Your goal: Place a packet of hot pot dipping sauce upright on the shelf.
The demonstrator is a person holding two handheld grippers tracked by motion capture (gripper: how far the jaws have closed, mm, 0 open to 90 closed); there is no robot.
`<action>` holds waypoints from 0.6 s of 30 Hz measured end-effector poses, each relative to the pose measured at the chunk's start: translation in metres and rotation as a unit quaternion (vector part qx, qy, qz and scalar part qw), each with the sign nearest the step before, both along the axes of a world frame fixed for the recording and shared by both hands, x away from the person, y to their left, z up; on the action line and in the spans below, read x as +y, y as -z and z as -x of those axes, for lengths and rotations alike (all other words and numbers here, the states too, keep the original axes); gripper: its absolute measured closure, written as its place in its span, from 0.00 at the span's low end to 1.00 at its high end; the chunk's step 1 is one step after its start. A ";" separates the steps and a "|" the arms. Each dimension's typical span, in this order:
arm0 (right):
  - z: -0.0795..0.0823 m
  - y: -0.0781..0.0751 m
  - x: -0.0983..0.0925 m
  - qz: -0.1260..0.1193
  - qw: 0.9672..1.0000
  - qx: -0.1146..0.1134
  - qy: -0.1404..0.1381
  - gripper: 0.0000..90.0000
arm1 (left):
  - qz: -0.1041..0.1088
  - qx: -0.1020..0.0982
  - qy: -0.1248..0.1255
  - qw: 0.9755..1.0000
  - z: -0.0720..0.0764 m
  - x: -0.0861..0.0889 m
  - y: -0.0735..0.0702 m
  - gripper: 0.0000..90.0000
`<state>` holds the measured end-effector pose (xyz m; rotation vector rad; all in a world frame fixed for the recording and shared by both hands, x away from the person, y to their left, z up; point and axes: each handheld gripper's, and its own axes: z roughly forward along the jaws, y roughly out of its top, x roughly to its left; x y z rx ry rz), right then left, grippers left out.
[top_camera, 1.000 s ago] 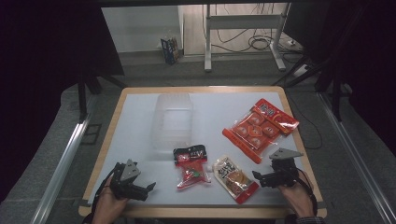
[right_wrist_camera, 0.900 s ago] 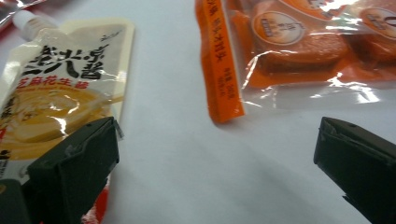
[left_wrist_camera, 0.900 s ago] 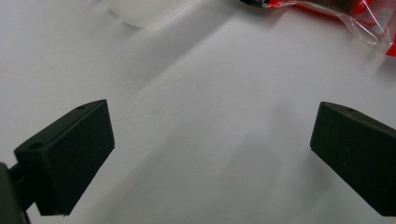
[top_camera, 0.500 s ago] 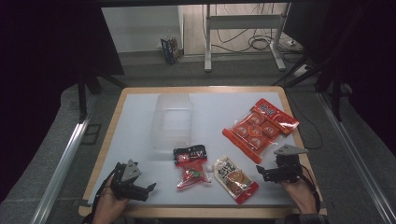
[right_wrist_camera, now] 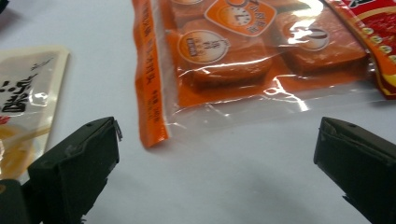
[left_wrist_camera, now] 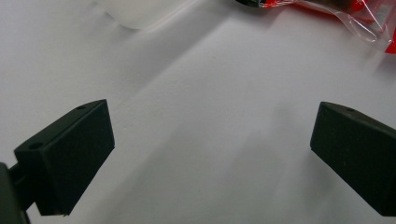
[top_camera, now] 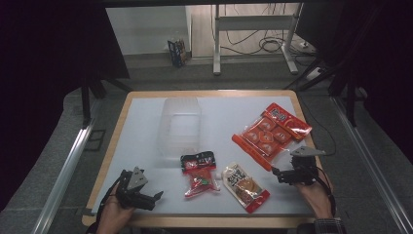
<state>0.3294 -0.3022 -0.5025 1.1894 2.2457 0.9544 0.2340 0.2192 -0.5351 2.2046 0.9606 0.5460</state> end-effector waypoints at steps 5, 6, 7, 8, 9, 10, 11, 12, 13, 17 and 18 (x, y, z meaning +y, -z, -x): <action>-0.007 0.000 -0.006 0.004 1.000 -0.003 0.007 0.00 | -0.002 0.001 0.000 1.000 0.000 0.000 0.000 0.00; -0.008 0.000 -0.007 0.006 1.000 -0.003 0.009 0.00 | -0.002 0.001 0.000 1.000 0.000 0.000 0.000 0.00; -0.010 0.000 -0.008 0.007 1.000 -0.002 0.011 0.00 | -0.002 0.001 0.000 1.000 0.000 0.000 0.000 0.00; -0.010 0.000 -0.008 0.007 1.000 -0.002 0.011 0.00 | -0.002 0.001 0.000 1.000 0.000 0.000 0.000 0.00; -0.013 0.000 -0.010 0.010 1.000 -0.002 0.014 0.00 | -0.002 0.001 0.000 1.000 0.000 -0.001 0.000 0.00; -0.014 0.000 -0.012 0.011 1.000 -0.002 0.017 0.00 | -0.002 0.001 0.000 1.000 0.000 -0.001 0.001 0.00; -0.015 0.000 -0.013 0.012 1.000 -0.002 0.019 0.00 | -0.002 0.001 0.000 1.000 0.000 -0.001 0.001 0.00; -0.015 0.000 -0.013 0.012 1.000 -0.002 0.019 0.00 | -0.002 0.001 0.000 1.000 0.000 -0.001 0.001 0.00; -0.018 -0.001 -0.015 0.006 1.000 -0.003 0.021 0.00 | -0.002 0.002 0.000 1.000 0.000 -0.001 0.001 0.00; -0.022 -0.001 -0.015 -0.011 1.000 0.004 0.022 0.01 | -0.006 0.003 0.003 1.000 -0.001 -0.001 0.001 0.00; -0.022 -0.001 -0.014 -0.008 1.000 0.003 0.021 0.06 | -0.006 0.003 0.003 1.000 -0.001 -0.001 0.001 0.00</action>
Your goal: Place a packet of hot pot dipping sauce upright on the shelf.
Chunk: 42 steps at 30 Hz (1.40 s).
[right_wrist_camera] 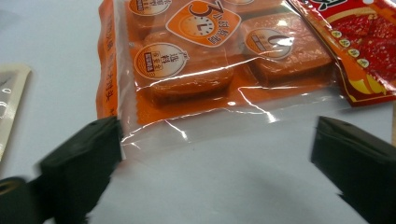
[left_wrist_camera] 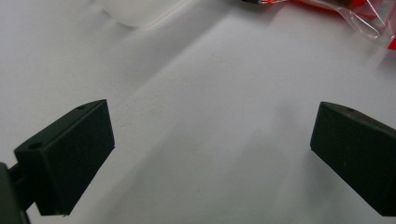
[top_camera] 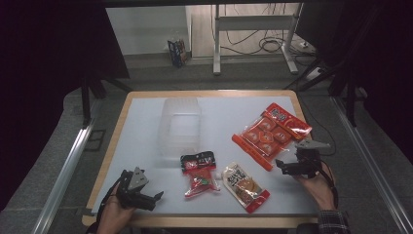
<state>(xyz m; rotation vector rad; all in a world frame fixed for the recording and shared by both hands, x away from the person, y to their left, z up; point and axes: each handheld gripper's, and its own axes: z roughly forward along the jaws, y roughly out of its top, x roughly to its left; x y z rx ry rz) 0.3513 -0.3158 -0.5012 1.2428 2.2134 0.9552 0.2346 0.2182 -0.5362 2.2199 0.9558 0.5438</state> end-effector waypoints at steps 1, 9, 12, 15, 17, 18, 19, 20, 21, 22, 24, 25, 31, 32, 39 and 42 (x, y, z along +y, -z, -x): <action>0.000 -0.001 0.002 0.008 1.000 0.000 0.000 0.14 | 0.000 0.000 0.000 1.000 0.000 0.000 0.000 0.00; -0.002 0.000 0.017 0.011 0.999 0.033 -0.035 0.64 | -0.001 0.001 0.000 1.000 0.000 -0.001 0.001 0.00; -0.005 0.003 0.021 0.023 0.998 0.040 -0.040 0.80 | -0.003 0.003 0.002 1.000 0.000 -0.001 0.001 0.00; -0.011 0.007 0.024 0.033 0.997 0.048 -0.047 0.92 | -0.005 0.003 0.002 1.000 0.000 -0.002 0.001 0.00; -0.014 0.010 0.028 0.038 0.996 0.052 -0.058 0.98 | -0.006 0.004 0.003 1.000 0.000 -0.002 0.002 0.00; -0.015 0.010 0.029 0.039 0.996 0.050 -0.059 0.98 | -0.007 0.004 0.003 1.000 0.000 -0.002 0.002 0.00; -0.016 0.009 0.030 0.041 0.996 0.050 -0.058 0.98 | -0.008 0.005 0.004 1.000 -0.001 -0.002 0.002 0.00; -0.017 0.010 0.031 0.039 0.996 0.049 -0.056 0.98 | -0.009 0.005 0.004 1.000 -0.001 -0.003 0.002 0.00; -0.018 0.010 0.032 0.037 0.997 0.049 -0.056 0.98 | -0.009 0.005 0.005 1.000 -0.001 -0.003 0.002 0.00; -0.019 0.010 0.032 0.034 0.997 0.050 -0.057 0.98 | -0.009 0.005 0.005 1.000 -0.001 -0.003 0.002 0.00; -0.021 0.011 0.034 0.027 0.997 0.051 -0.054 0.99 | -0.011 0.006 0.006 1.000 -0.002 -0.004 0.003 0.00; -0.022 0.011 0.036 0.029 0.997 0.051 -0.054 0.99 | -0.011 0.006 0.007 1.000 -0.002 -0.004 0.003 0.00; -0.027 0.012 0.057 0.044 0.996 0.043 -0.067 0.99 | -0.012 0.006 0.010 1.000 -0.005 -0.006 0.003 0.00; -0.027 0.012 0.057 0.044 0.996 0.043 -0.067 0.99 | -0.012 0.006 0.010 1.000 -0.005 -0.006 0.003 0.00; -0.031 0.010 0.078 0.069 0.994 0.035 -0.084 0.94 | -0.009 0.003 0.008 1.000 -0.005 -0.005 0.001 0.00; -0.031 0.009 0.075 0.062 0.994 0.042 -0.083 0.89 | -0.007 0.002 0.006 1.000 -0.005 -0.004 0.001 0.00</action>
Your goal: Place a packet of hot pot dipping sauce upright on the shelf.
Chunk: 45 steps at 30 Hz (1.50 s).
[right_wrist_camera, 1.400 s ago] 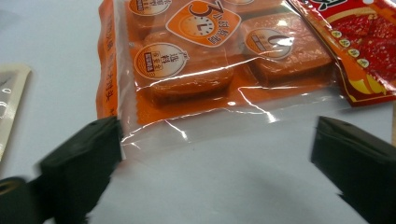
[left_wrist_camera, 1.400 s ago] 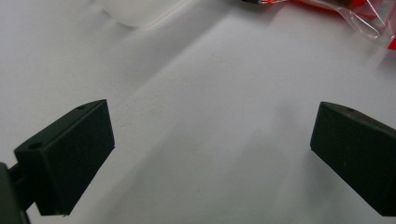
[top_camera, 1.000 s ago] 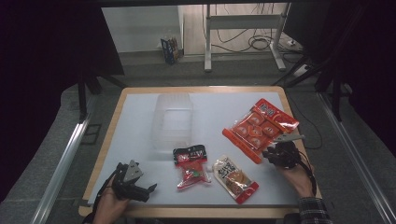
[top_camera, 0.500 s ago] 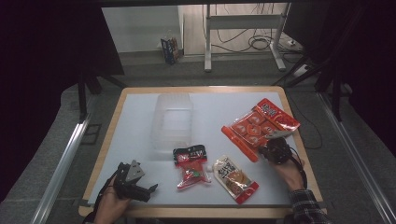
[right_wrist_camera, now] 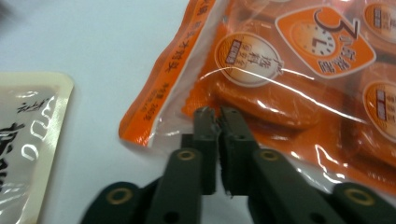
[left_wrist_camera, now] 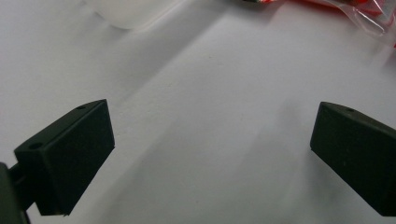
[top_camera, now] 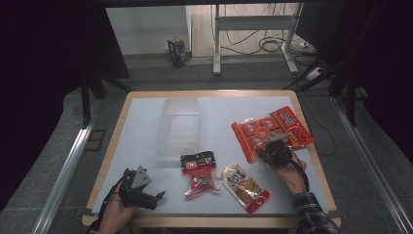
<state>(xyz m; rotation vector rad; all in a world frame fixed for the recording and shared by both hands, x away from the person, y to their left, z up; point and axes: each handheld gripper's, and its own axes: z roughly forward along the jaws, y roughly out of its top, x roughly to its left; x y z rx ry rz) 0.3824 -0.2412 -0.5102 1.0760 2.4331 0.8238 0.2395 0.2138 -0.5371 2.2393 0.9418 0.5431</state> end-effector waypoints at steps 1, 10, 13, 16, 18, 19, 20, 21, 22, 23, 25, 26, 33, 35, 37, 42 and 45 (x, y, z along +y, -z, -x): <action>0.001 -0.001 -0.005 -0.005 1.000 0.003 0.006 0.86 | 0.001 0.000 -0.001 1.000 0.000 0.000 0.000 0.00; 0.009 -0.012 -0.036 -0.021 0.999 0.002 0.043 0.62 | -0.002 0.003 0.001 1.000 0.001 -0.001 0.000 0.00; 0.011 -0.015 -0.050 -0.037 0.997 0.005 0.060 0.54 | -0.003 0.004 0.001 1.000 0.001 -0.001 0.000 0.00; 0.011 -0.016 -0.065 -0.040 0.996 0.002 0.074 0.44 | -0.003 0.005 0.002 1.000 0.001 -0.001 0.001 0.00; 0.011 -0.015 -0.070 -0.043 0.996 0.001 0.077 0.40 | -0.003 0.005 0.003 1.000 0.001 -0.001 0.001 0.00; 0.010 -0.015 -0.076 -0.047 0.996 0.001 0.079 0.35 | -0.004 0.005 0.003 1.000 0.001 -0.001 0.001 0.00; 0.009 -0.013 -0.086 -0.053 0.995 0.003 0.085 0.27 | -0.005 0.005 0.003 1.000 0.000 -0.001 0.001 0.00; 0.009 -0.013 -0.090 -0.055 0.995 0.002 0.087 0.24 | -0.005 0.005 0.003 1.000 0.000 -0.001 0.001 0.00; 0.009 -0.012 -0.094 -0.058 0.994 -0.001 0.091 0.21 | -0.005 0.006 0.003 1.000 0.000 -0.001 0.001 0.00; 0.009 -0.012 -0.097 -0.058 0.994 -0.005 0.095 0.18 | -0.006 0.006 0.003 1.000 0.000 -0.002 0.001 0.00; 0.008 -0.012 -0.100 -0.058 0.994 -0.008 0.098 0.15 | -0.006 0.006 0.004 1.000 0.000 -0.002 0.001 0.00; 0.008 -0.012 -0.103 -0.058 0.993 -0.012 0.101 0.13 | -0.006 0.006 0.004 1.000 0.000 -0.002 0.001 0.00; 0.001 -0.006 -0.118 -0.060 0.991 -0.011 0.121 0.05 | -0.010 0.008 0.006 1.000 0.001 -0.002 0.002 0.00; -0.001 -0.004 -0.121 -0.066 0.990 -0.007 0.126 0.04 | -0.011 0.008 0.006 1.000 0.001 -0.002 0.002 0.00; -0.003 -0.003 -0.125 -0.070 0.989 -0.005 0.133 0.03 | -0.013 0.008 0.006 1.000 0.001 -0.002 0.003 0.00; -0.007 0.001 -0.131 -0.080 0.987 0.003 0.143 0.03 | -0.015 0.010 0.007 1.000 0.001 -0.003 0.003 0.00; -0.012 0.002 -0.133 -0.084 0.986 0.007 0.145 0.02 | -0.016 0.011 0.007 1.000 0.002 -0.003 0.003 0.00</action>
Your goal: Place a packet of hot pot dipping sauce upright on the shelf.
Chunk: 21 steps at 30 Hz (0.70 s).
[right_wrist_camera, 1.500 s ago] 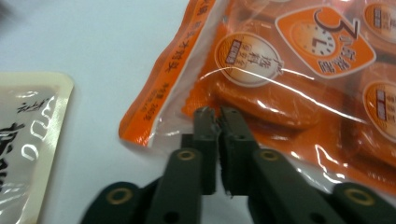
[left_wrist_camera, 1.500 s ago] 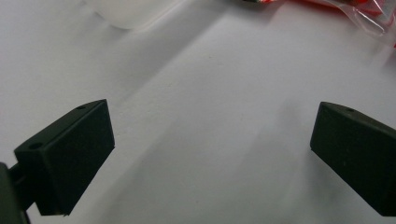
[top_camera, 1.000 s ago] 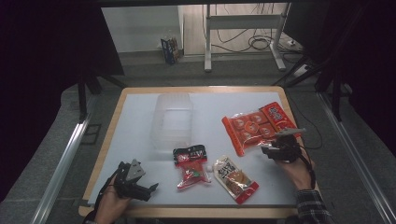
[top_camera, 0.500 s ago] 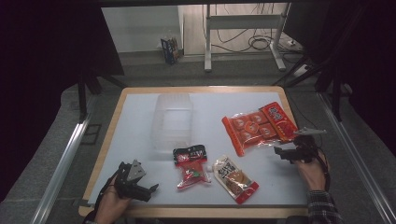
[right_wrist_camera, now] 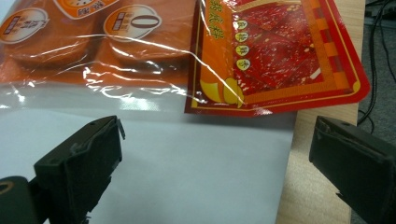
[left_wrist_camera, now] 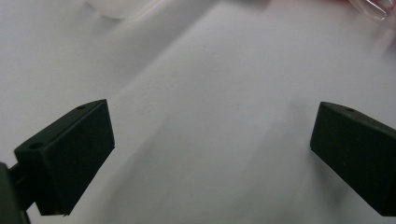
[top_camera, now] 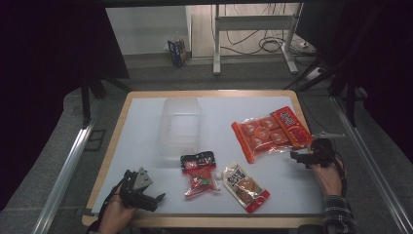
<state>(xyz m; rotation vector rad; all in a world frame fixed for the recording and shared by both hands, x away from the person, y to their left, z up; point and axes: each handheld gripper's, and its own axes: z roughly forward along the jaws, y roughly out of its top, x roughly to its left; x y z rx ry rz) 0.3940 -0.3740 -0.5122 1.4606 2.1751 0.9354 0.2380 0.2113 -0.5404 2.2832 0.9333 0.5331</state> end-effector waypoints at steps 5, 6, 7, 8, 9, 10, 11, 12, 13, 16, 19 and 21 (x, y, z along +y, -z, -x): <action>-0.009 0.003 -0.005 -0.001 1.000 0.004 0.008 0.02 | -0.002 0.000 0.001 1.000 0.000 -0.001 0.000 0.00; -0.011 0.002 -0.006 -0.004 1.000 0.004 0.008 0.02 | -0.002 0.000 0.001 1.000 0.000 -0.001 0.000 0.00; -0.013 0.002 -0.007 -0.006 1.000 0.003 0.008 0.02 | -0.003 0.000 0.001 1.000 0.000 -0.001 0.001 0.00; -0.015 0.001 -0.007 -0.008 1.000 0.002 0.008 0.02 | -0.003 0.000 0.001 1.000 0.000 -0.001 0.001 0.00; -0.016 -0.001 -0.006 -0.008 1.000 0.005 0.007 0.03 | -0.003 0.001 0.001 1.000 0.000 -0.001 0.001 0.00; -0.018 -0.002 -0.005 -0.007 1.000 0.006 0.005 0.03 | -0.004 0.001 0.001 1.000 0.000 -0.001 0.001 0.00; -0.020 -0.004 -0.003 -0.005 1.000 0.003 0.004 0.03 | -0.004 0.002 0.002 1.000 0.000 -0.001 0.001 0.00; -0.021 -0.005 0.000 -0.002 1.000 0.000 0.005 0.03 | -0.005 0.002 0.002 1.000 0.000 -0.001 0.001 0.00; -0.021 -0.005 0.000 -0.002 1.000 0.000 0.005 0.03 | -0.005 0.002 0.002 1.000 0.000 -0.001 0.001 0.00; -0.027 -0.011 0.013 0.011 1.000 -0.004 -0.009 0.03 | -0.005 0.003 0.003 1.000 0.000 -0.001 0.002 0.00; -0.033 -0.015 0.021 0.020 1.000 -0.008 -0.015 0.06 | -0.006 0.003 0.003 1.000 0.000 -0.001 0.002 0.00; -0.037 -0.018 0.024 0.028 0.999 -0.010 -0.010 0.14 | -0.006 0.003 0.003 1.000 0.000 -0.001 0.002 0.00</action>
